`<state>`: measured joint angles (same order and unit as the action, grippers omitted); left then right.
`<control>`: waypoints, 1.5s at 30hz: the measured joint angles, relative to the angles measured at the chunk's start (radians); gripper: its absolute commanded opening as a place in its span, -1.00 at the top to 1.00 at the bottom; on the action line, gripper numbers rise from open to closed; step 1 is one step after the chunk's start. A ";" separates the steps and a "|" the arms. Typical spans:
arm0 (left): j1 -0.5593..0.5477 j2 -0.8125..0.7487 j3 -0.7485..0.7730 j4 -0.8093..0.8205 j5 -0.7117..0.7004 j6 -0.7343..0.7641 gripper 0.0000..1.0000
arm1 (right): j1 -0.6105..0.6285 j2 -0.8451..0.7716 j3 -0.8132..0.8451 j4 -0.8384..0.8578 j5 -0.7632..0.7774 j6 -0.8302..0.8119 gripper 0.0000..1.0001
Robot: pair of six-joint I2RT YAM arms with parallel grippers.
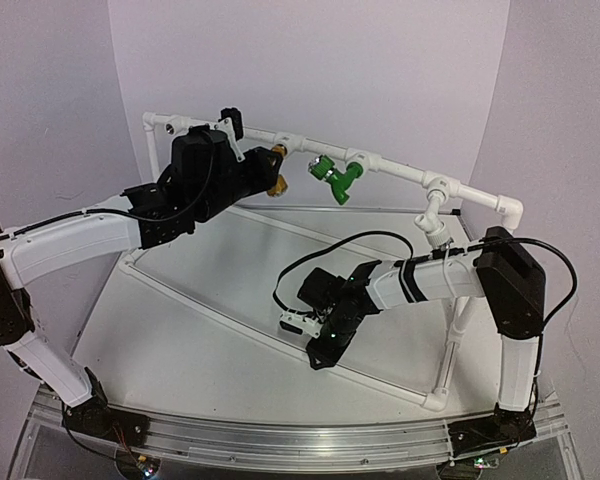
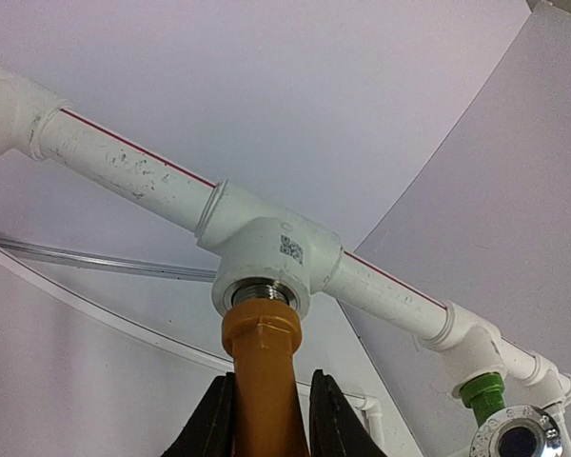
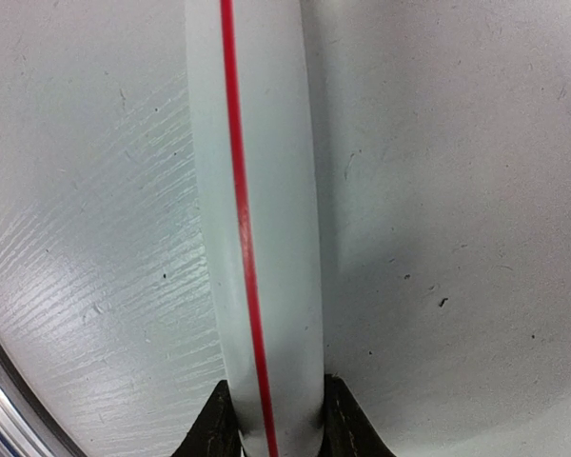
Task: Install the water faucets
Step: Screw the water faucet onto the adaptor.
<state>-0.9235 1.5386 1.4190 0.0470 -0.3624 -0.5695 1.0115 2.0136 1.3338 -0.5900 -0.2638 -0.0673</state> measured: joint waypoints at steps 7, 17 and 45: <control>-0.001 0.005 0.008 -0.006 -0.002 0.032 1.00 | 0.000 0.000 0.000 0.000 0.000 -0.003 1.00; -0.003 0.008 0.031 -0.048 -0.005 0.099 1.00 | 0.000 0.000 0.000 0.000 0.001 -0.004 1.00; -0.006 0.028 0.114 -0.183 -0.005 0.329 1.00 | 0.004 0.007 0.009 -0.010 0.014 -0.008 1.00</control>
<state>-0.9295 1.5665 1.5334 -0.1357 -0.3675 -0.2405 1.0153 2.0208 1.3432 -0.5998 -0.2497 -0.0753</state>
